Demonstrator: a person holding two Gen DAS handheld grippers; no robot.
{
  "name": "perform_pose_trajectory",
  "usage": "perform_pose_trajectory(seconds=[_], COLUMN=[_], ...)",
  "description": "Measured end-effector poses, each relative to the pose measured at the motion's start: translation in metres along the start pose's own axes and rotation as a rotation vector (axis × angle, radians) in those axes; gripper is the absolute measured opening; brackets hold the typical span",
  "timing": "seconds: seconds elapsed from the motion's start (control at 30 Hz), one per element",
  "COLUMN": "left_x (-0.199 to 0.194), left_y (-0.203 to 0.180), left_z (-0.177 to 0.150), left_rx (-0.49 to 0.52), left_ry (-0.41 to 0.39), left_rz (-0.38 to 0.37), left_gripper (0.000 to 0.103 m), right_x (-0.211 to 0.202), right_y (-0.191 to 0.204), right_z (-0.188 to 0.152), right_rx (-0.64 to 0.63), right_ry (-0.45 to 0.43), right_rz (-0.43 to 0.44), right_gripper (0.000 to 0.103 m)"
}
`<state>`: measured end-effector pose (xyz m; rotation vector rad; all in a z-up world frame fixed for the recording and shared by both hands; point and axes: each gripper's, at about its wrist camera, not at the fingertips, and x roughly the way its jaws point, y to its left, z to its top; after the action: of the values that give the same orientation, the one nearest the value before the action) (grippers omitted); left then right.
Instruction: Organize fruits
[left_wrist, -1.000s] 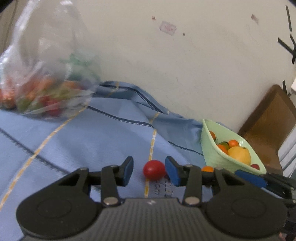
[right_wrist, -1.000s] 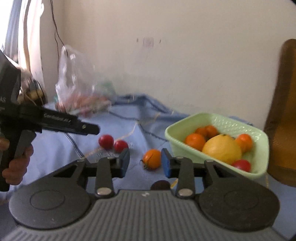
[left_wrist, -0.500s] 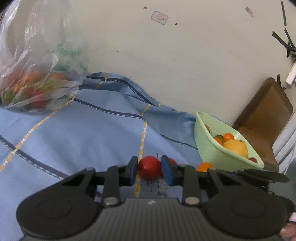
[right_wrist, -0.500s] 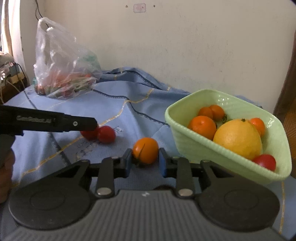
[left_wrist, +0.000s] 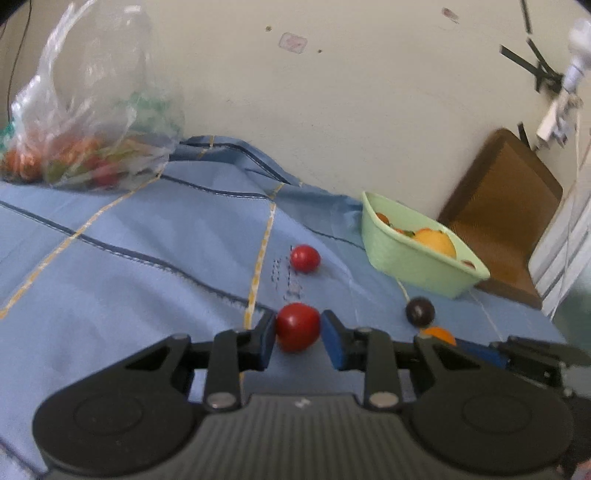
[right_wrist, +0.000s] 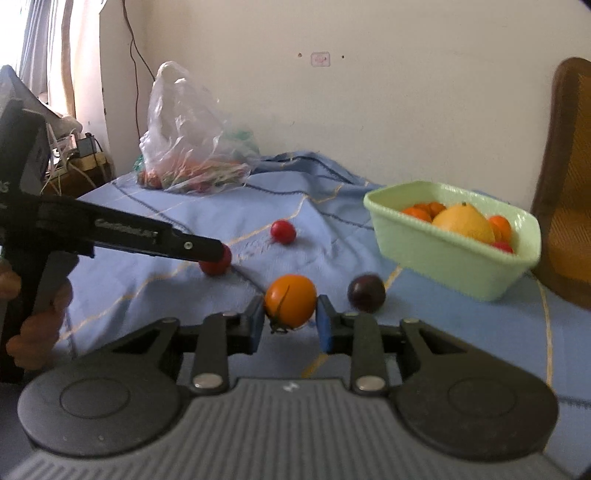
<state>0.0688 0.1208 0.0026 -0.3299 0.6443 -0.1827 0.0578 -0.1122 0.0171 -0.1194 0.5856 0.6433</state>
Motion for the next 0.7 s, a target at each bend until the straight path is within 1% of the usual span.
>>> perform_pose_trajectory(seconds=[0.1, 0.17, 0.2, 0.27, 0.4, 0.7], left_x=[-0.005, -0.002, 0.001, 0.006, 0.010, 0.011], left_y=[-0.009, -0.014, -0.018, -0.024, -0.035, -0.041], left_z=[-0.003, -0.004, -0.004, -0.007, -0.011, -0.013], left_rx=[0.032, 0.045, 0.049, 0.065, 0.112, 0.160], left_ry=[-0.001, 0.003, 0.006, 0.009, 0.000, 0.004], left_rz=[0.036, 0.065, 0.078, 0.104, 0.171, 0.208], left_gripper=[0.028, 0.033, 0.034, 0.039, 0.043, 0.046], right_x=[-0.003, 0.000, 0.002, 0.006, 0.006, 0.008], right_y=[-0.004, -0.008, -0.011, -0.016, -0.010, -0.007], right_z=[-0.003, -0.002, -0.002, -0.004, -0.004, -0.004], right_rx=[0.036, 0.071, 0.089, 0.124, 0.102, 0.073], right_ry=[0.002, 0.009, 0.020, 0.054, 0.057, 0.060], right_rz=[-0.005, -0.004, 0.005, 0.017, 0.002, -0.019], right_gripper=[0.032, 0.033, 0.033, 0.034, 0.034, 0.034])
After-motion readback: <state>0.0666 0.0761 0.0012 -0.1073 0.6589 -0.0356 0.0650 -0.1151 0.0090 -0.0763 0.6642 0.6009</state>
